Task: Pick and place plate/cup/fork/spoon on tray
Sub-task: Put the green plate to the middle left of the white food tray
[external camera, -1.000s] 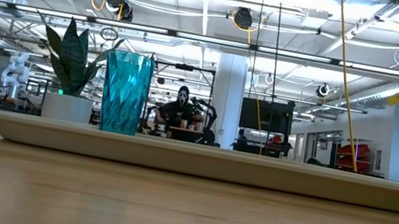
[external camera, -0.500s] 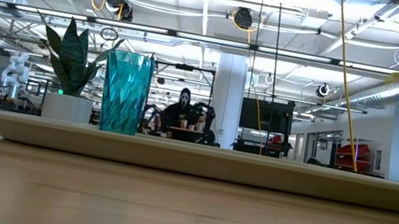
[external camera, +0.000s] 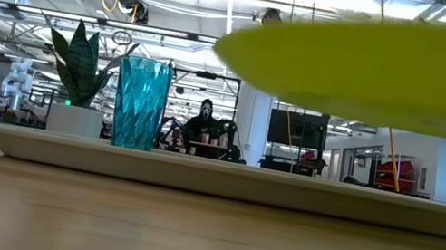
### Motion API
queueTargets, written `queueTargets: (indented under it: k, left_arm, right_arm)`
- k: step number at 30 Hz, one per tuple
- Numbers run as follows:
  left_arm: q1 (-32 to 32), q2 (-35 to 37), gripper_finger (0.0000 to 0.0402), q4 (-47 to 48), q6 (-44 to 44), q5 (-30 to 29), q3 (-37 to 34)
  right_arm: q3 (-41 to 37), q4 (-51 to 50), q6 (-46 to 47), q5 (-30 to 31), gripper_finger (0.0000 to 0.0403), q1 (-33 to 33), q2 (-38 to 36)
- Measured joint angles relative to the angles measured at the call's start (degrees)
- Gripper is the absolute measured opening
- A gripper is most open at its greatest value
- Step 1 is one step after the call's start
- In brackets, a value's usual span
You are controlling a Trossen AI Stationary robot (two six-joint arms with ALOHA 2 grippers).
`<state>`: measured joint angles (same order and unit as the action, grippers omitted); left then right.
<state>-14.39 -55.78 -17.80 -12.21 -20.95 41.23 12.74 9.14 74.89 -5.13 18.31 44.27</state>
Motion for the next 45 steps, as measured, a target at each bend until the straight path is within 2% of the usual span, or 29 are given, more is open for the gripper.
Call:
queueTargets:
  k: [3,10,17,20,27,39,45]
  left_arm:
    - [0.0,0.0,0.0172,-0.26,-0.45,0.0,0.0]
    - [0.0,-0.01,0.0172,-0.44,-1.26,0.0,0.0]
    - [0.0,-0.01,0.0172,-1.44,-2.5,-0.02,0.0]
    - [0.0,-0.01,0.0172,-1.49,-2.76,-0.02,0.0]
    - [0.0,-0.01,0.0172,-1.55,-3.56,-0.02,0.0]
    - [0.0,-0.01,0.0172,-1.59,-3.65,0.0,0.0]
    - [0.0,-0.01,0.0172,-1.81,-3.8,0.0,0.0]
  right_arm:
    - [0.01,-0.32,-4.41,1.93,0.0,-4.13,0.0]
    - [0.0,0.76,-11.68,2.0,0.0,-13.79,0.77]
    - [0.03,11.34,-16.17,0.25,0.0,-20.81,6.26]
    - [0.14,15.6,-17.14,-1.12,0.0,-22.49,10.55]
    - [5.55,16.34,-21.14,-2.73,0.0,-23.86,20.66]
    - [8.32,16.74,-23.7,-4.18,0.0,-28.15,31.33]
    - [8.34,23.7,-23.77,-5.65,0.0,-29.4,35.59]
